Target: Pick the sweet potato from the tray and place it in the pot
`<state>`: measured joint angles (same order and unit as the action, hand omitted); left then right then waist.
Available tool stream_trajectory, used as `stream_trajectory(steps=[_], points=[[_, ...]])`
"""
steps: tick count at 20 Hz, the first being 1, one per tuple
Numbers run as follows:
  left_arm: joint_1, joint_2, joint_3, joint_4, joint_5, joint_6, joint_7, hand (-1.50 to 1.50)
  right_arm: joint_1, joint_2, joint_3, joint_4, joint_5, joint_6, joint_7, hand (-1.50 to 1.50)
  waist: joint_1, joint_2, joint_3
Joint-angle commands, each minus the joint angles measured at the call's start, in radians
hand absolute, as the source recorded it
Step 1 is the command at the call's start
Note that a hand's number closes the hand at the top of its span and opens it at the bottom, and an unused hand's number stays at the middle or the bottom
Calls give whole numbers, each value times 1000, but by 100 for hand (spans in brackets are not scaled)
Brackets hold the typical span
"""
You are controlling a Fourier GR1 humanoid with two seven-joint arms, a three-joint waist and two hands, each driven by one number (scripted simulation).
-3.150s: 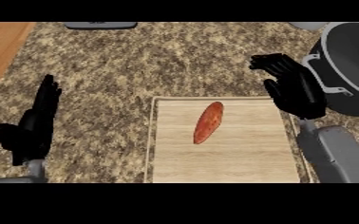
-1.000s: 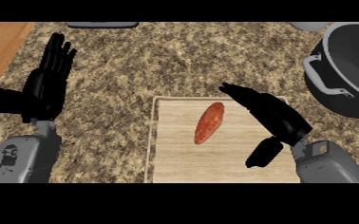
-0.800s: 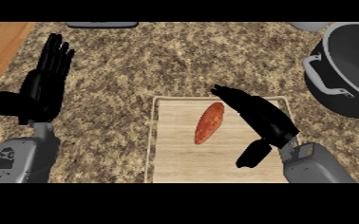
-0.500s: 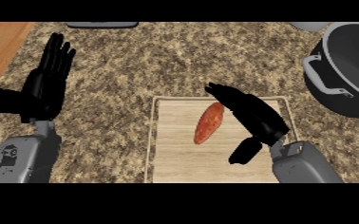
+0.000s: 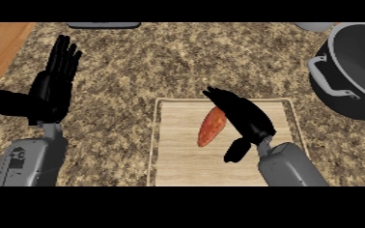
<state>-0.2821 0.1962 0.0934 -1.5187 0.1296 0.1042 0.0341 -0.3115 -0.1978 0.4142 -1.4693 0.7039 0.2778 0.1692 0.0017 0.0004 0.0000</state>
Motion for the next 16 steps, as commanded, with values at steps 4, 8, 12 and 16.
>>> stream_trajectory(steps=[4,8,12,16], points=[[-59,-23,6,48,-17,7,-5,0,-68,60,-53,188,72,-34,-129,-150,0,1,0],[-39,12,34,-26,5,-10,79,0,-80,120,-70,227,102,-49,-122,-150,2,0,0],[-5,-18,16,17,-13,-18,-10,0,-84,137,-27,328,131,-101,-249,150,5,1,0],[22,-28,3,-37,-18,-10,8,0,-79,166,25,344,204,-194,-315,150,8,1,0]])
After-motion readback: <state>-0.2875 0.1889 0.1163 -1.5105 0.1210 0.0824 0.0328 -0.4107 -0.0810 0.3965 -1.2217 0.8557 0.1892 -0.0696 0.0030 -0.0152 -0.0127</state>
